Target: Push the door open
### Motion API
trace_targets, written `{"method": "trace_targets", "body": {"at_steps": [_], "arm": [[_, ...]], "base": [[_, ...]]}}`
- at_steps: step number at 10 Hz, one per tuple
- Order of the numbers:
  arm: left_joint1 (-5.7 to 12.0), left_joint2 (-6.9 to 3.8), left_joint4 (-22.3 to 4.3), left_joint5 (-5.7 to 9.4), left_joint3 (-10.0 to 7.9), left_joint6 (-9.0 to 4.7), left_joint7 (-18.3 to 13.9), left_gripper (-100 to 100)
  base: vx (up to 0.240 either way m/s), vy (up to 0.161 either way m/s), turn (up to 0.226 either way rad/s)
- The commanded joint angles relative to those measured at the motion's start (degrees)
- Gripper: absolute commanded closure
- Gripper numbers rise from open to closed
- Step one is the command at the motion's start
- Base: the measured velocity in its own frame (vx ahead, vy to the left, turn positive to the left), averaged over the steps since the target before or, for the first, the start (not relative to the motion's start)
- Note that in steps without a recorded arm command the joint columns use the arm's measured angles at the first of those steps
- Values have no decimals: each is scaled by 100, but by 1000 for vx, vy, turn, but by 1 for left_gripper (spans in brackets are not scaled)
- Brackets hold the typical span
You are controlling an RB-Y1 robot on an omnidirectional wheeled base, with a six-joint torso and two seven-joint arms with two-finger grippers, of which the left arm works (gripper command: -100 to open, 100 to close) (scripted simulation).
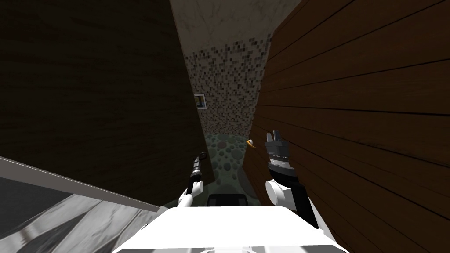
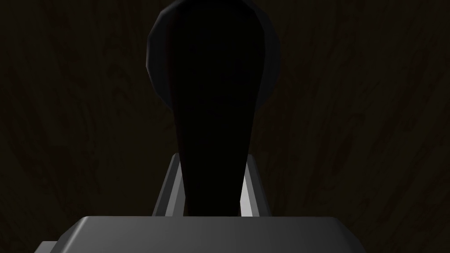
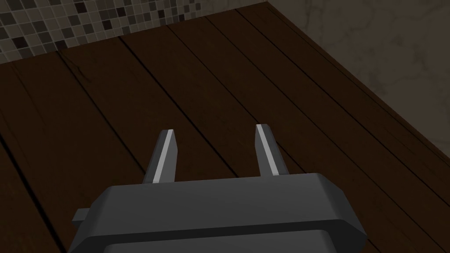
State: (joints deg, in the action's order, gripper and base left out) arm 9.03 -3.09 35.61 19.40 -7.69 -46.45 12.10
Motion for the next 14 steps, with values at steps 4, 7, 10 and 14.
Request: {"method": "trace_targets", "body": {"at_steps": [4, 7, 10, 14], "arm": [[-124, -106, 189, 263, -330, -53, 249, 100], [-203, -133, 308, 429, -538, -86, 406, 100], [-238, -136, 233, 503, -631, -101, 476, 100], [-329, -128, 501, 697, -874, -140, 660, 100]], "base": [[169, 24, -48], [157, 42, -44], [124, 39, -24], [82, 15, -24]]}}
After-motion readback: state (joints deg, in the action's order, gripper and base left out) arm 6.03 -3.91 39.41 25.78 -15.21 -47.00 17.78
